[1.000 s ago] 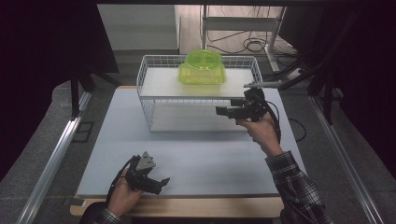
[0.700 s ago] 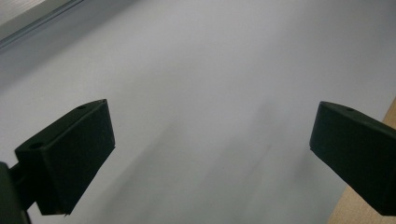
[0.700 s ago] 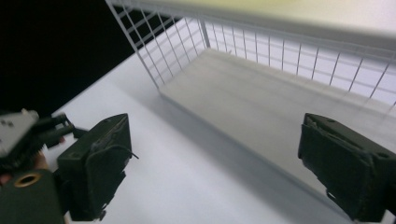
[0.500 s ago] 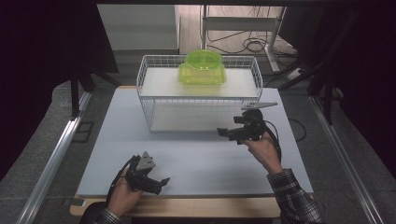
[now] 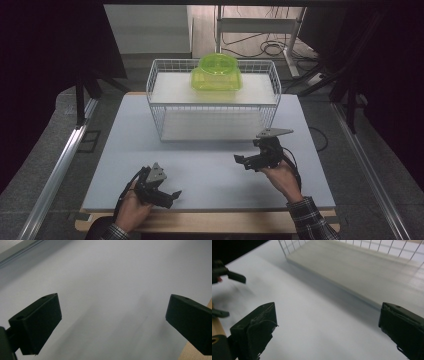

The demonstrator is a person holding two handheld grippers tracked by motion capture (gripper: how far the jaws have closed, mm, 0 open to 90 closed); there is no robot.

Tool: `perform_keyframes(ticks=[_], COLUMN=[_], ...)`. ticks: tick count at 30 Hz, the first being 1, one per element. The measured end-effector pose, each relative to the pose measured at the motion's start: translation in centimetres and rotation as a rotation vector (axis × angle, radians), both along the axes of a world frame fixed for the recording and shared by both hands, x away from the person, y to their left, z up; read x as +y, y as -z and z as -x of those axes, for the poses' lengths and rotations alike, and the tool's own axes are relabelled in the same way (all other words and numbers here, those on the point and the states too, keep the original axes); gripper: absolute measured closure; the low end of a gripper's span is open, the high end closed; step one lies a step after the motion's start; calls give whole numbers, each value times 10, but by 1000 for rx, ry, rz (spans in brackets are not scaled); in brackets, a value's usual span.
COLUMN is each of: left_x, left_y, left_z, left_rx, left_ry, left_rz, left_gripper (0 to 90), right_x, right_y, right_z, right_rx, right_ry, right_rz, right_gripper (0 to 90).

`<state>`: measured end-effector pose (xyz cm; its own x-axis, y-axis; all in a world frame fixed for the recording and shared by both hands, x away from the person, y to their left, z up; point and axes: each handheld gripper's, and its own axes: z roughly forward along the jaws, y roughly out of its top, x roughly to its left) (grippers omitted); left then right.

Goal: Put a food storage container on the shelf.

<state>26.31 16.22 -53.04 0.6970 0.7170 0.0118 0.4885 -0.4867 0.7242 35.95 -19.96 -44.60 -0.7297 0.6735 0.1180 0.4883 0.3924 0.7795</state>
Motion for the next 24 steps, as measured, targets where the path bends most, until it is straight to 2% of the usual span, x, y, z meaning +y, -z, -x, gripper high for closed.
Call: perform_keyframes(ticks=[13,17,20,24], left_x=[-3,-3,-3,-3], left_y=[2,3,3,3], left_z=[1,1,1,0], left_rx=[-2,2,3,-1], left_ry=[5,3,1,-1], left_rz=[-47,-52,-56,-54], left_gripper=[1,0,0,0], right_x=[-7,-7,-4,0], right_y=[34,48,59,66], right_z=[18,23,24,24], right_rx=[-11,-12,15,15], right_ry=[1,9,5,-2], right_rz=[37,64,89,142], right_gripper=[17,17,17,17])
